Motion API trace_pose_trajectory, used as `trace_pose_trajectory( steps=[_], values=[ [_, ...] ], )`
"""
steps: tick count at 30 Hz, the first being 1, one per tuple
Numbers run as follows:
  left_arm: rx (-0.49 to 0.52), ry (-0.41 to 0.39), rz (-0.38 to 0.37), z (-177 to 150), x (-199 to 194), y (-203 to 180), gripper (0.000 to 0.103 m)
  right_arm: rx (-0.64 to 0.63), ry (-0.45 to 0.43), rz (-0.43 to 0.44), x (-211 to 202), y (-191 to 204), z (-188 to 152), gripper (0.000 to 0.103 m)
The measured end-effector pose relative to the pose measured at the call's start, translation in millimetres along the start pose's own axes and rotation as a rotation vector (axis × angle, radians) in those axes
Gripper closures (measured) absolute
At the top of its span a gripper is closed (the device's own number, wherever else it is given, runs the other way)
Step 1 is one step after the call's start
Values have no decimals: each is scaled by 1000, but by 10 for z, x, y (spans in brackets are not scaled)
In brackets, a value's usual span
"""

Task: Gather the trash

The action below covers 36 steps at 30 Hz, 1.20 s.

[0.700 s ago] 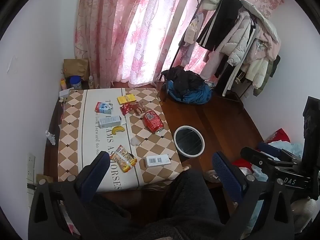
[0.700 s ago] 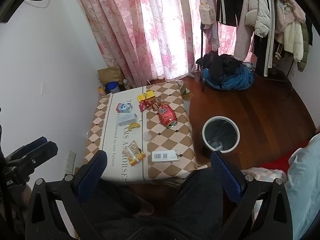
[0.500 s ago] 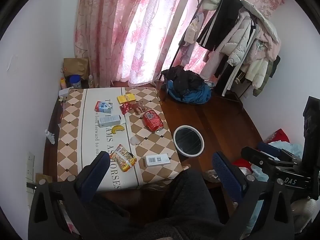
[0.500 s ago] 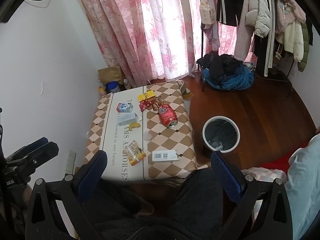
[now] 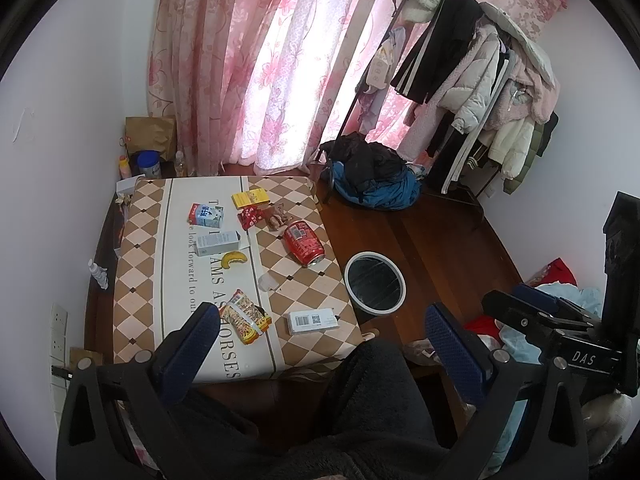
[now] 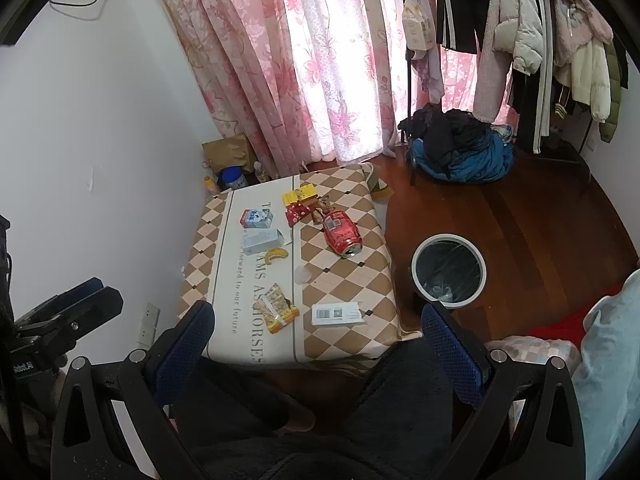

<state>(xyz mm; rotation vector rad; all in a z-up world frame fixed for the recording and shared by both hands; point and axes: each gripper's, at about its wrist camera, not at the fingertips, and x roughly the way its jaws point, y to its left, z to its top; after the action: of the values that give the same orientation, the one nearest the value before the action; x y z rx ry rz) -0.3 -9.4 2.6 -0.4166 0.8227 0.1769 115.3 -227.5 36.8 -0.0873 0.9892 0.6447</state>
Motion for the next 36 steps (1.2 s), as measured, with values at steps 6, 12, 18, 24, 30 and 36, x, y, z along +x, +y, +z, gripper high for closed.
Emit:
trace_pose_trajectory(
  steps=[6, 12, 18, 24, 30, 36],
  values=[
    [-3, 0, -2, 6, 0, 18, 0, 1, -3, 4, -18, 34, 12, 0],
    [-5, 1, -4, 11, -1, 22, 0, 3, -4, 7, -38, 3, 7, 0],
    [-5, 1, -7, 16, -6, 9, 0, 6, -3, 8, -40, 1, 4, 0],
    [-7, -2, -11, 20, -9, -7, 0, 2, -5, 6, -43, 1, -5, 0],
    [-10, 0, -11, 22, -11, -7, 0, 4, -5, 15, -47, 4, -3, 0],
    [-13, -6, -10, -1, -7, -106, 0, -9, -9, 19, -88, 76, 50, 0]
  ],
)
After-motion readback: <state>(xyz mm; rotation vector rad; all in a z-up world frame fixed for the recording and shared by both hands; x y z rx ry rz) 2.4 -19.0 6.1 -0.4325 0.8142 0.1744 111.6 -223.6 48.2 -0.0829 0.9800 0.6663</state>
